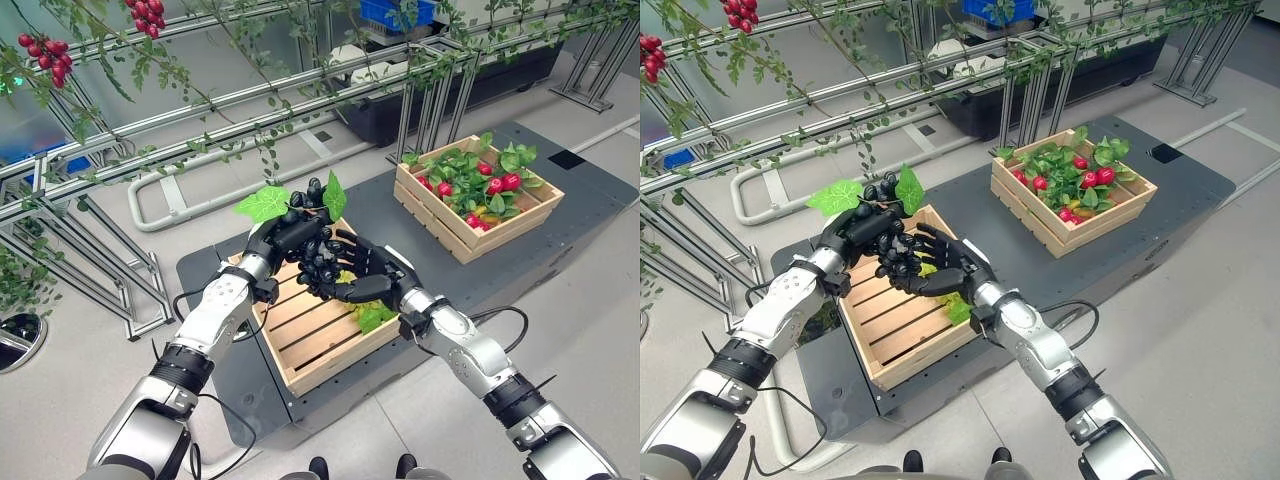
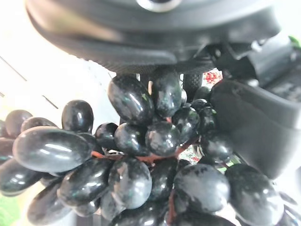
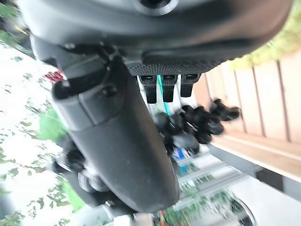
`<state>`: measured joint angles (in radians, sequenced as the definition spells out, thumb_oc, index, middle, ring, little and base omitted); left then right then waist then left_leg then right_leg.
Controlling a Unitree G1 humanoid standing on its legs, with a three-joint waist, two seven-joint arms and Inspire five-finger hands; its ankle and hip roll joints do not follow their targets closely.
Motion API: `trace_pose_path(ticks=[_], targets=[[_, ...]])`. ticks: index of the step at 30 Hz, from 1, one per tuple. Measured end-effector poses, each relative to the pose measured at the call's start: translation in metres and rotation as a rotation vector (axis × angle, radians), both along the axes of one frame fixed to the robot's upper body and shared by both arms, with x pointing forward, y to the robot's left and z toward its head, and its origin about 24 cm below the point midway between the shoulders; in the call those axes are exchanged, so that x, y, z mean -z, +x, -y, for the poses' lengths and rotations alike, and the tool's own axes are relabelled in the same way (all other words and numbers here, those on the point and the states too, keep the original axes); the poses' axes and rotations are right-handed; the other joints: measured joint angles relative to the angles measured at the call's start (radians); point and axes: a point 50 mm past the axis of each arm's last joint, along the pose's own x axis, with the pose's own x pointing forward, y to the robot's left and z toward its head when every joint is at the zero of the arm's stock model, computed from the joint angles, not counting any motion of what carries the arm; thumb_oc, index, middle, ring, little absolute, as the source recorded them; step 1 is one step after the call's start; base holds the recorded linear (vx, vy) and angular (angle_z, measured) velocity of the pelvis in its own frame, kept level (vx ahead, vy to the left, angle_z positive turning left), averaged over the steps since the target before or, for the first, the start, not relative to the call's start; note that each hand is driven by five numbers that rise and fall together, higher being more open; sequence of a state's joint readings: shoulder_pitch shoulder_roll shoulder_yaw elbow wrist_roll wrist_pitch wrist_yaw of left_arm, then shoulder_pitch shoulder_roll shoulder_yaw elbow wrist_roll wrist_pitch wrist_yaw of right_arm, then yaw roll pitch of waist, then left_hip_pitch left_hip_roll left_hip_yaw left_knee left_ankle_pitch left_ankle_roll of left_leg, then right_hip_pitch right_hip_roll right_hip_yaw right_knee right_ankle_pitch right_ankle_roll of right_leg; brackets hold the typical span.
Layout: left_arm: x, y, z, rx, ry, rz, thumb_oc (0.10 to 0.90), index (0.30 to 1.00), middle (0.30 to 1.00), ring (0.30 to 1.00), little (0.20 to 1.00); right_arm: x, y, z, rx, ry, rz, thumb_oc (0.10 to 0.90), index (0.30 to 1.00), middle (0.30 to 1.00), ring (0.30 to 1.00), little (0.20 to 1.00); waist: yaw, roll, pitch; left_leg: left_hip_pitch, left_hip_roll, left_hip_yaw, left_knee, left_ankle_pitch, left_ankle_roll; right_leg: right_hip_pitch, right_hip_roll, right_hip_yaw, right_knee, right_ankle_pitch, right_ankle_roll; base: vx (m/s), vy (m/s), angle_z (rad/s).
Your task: Pick up the fruits from the basket on one side to the basket on the other side
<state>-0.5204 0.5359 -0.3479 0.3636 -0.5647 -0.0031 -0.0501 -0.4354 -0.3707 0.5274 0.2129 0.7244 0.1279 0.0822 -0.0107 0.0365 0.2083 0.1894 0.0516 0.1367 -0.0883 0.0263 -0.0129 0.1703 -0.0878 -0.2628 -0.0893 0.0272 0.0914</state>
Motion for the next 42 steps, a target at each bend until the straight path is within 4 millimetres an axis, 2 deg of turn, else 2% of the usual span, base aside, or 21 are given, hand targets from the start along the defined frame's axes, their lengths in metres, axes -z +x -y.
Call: trace_pose_path(ticks=[6,13,32,42], targets=[[0.000,0.000,0.000,-0.010,-0.004,0.000,0.400,0.300,0.300,0.300,0.300,0.001,-0.001,-0.009,-0.031,0.041,-0.040,0.800,0.900,0.900,0.900,0.900,0.002,-0.011,-0.010,-0.001,-0.001,-0.005,0.000,0.001,0.000,0.000,0.000,-0.001,0.000,0.000,0.000,0.00,0.000,0.00],[0.002,0.000,0.001,-0.011,-0.001,-0.015,0.400,0.300,0.300,0.300,0.300,0.003,-0.002,-0.011,-0.029,0.076,-0.073,0.800,0.900,0.900,0.900,0.900,0.004,-0.027,-0.022,-0.001,-0.001,-0.006,0.000,0.002,0.000,0.000,0.000,0.000,0.000,0.000,0.000,0.00,0.000,0.00],[0.006,-0.001,0.009,0.061,-0.041,-0.045,0.400,0.300,0.300,0.300,0.300,0.003,-0.001,-0.011,0.011,0.122,-0.102,0.800,0.900,0.900,0.900,0.900,0.029,-0.027,-0.023,0.000,-0.001,-0.006,0.000,0.002,0.000,0.001,0.000,0.002,0.000,0.000,0.000,0.00,0.000,0.00],[0.010,-0.002,0.029,0.100,-0.116,-0.056,0.400,0.300,0.300,0.300,0.300,0.006,0.001,-0.012,0.075,0.192,-0.136,0.800,0.900,0.900,0.900,0.900,0.033,-0.028,-0.023,0.004,-0.002,-0.023,0.000,0.006,0.000,0.013,0.000,-0.014,0.000,0.000,0.000,0.00,-0.001,0.04]])
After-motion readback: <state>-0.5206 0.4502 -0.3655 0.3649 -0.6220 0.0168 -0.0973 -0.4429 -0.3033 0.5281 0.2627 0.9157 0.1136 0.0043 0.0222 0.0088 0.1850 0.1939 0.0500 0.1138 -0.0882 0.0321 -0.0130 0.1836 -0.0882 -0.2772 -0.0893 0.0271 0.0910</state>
